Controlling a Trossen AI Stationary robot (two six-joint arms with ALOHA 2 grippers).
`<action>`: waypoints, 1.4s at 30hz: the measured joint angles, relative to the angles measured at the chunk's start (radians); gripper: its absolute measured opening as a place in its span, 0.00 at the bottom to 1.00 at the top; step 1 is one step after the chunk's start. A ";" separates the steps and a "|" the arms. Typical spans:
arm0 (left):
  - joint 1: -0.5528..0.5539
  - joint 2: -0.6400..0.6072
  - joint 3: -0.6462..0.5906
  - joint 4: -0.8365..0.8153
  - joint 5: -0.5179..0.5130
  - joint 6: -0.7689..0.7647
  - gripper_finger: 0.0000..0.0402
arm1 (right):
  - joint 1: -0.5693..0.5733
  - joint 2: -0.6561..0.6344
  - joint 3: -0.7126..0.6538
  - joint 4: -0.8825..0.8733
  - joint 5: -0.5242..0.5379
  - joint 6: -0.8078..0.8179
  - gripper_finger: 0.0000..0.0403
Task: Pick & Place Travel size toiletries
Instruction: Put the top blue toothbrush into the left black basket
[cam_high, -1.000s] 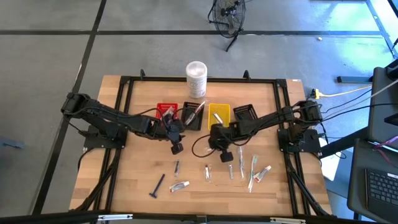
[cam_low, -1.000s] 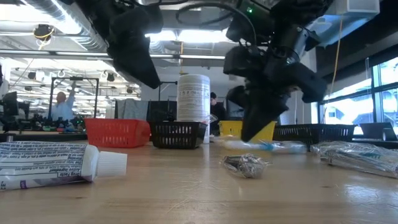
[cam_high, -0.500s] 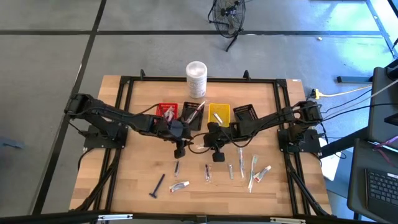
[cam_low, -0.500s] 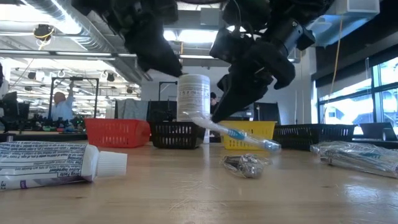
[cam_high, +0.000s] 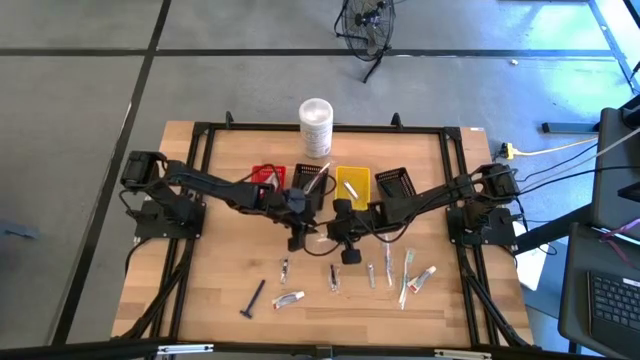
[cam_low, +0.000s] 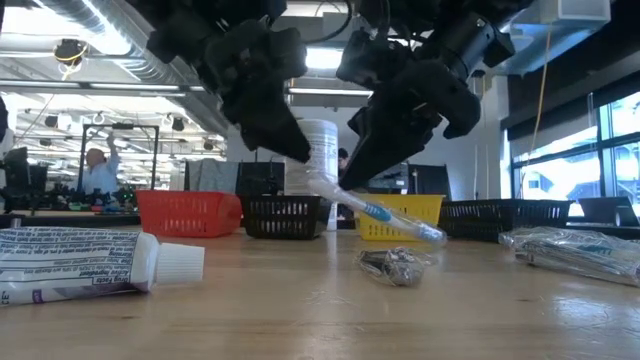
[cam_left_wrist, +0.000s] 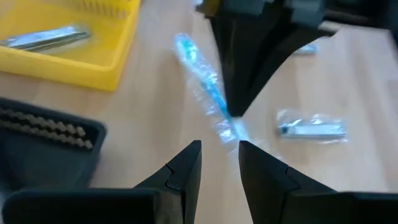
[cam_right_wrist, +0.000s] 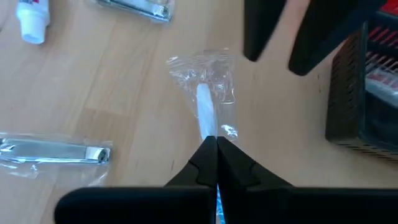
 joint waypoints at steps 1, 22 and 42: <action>0.004 0.000 0.000 0.020 0.018 -0.003 0.26 | -0.002 0.000 0.000 -0.002 0.000 0.000 0.00; 0.096 0.103 0.000 0.130 0.242 -0.093 0.44 | -0.008 0.000 0.000 0.012 0.007 -0.013 0.00; 0.103 0.191 0.001 0.152 0.275 -0.116 0.40 | -0.009 0.000 0.000 0.039 0.059 -0.045 0.00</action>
